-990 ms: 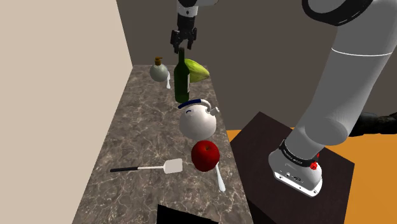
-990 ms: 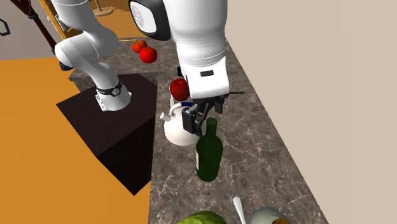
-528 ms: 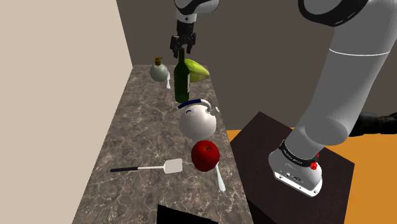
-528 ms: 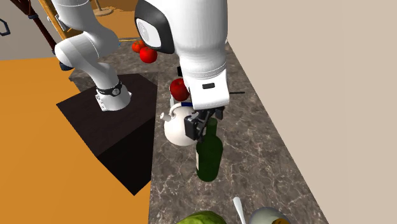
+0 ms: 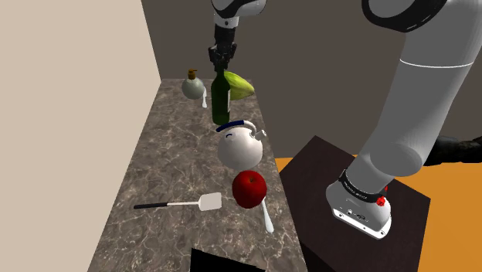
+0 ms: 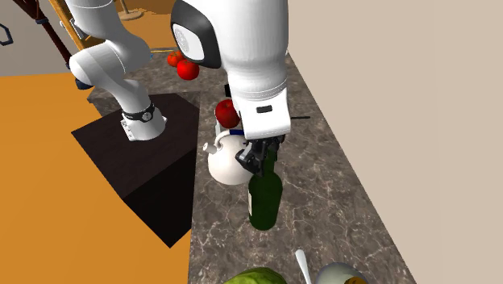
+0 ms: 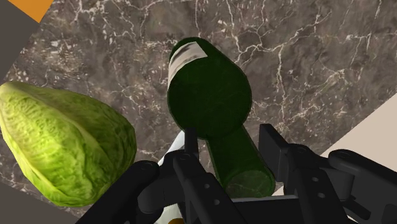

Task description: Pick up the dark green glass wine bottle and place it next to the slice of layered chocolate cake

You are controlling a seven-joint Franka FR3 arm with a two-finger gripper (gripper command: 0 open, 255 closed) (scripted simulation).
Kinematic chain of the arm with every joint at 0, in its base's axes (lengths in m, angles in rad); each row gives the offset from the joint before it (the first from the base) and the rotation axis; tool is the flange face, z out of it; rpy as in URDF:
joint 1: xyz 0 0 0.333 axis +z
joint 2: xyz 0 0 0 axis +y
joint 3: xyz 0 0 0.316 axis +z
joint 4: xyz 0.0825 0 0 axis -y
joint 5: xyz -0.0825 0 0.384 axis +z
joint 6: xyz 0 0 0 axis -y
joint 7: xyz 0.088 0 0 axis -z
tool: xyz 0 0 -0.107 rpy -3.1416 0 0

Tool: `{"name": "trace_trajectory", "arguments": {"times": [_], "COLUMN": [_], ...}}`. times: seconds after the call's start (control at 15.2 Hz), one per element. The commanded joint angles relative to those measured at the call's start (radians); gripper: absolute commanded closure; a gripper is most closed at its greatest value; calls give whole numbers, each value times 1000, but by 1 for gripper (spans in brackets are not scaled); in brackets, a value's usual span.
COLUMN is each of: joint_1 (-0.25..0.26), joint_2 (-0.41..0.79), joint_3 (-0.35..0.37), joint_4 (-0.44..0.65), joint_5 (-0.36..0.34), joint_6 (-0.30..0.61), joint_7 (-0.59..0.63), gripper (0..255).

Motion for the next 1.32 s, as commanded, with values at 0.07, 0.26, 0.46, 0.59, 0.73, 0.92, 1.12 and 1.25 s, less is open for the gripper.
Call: {"name": "trace_trajectory", "arguments": {"times": [0.07, 0.26, 0.46, 0.59, 0.73, 0.92, 1.12, 1.25], "joint_1": [0, 0, 0, 0, 0, -1, -1, -1], "joint_2": [0, 0, -3, -7, -12, -16, -18, -19], "joint_3": [0, 0, 0, 0, -1, -1, -1, -1], "joint_4": [0, 0, 10, 30, 51, 86, 123, 149], "joint_5": [0, 0, -1, -2, -3, -4, -5, -5], "joint_6": [0, 0, -12, -37, -63, -101, -141, -167], "joint_7": [0, 0, 1, 3, 5, 7, 10, 12], "gripper": [255, 255, 255, 255, 255, 255, 255, 255]}}
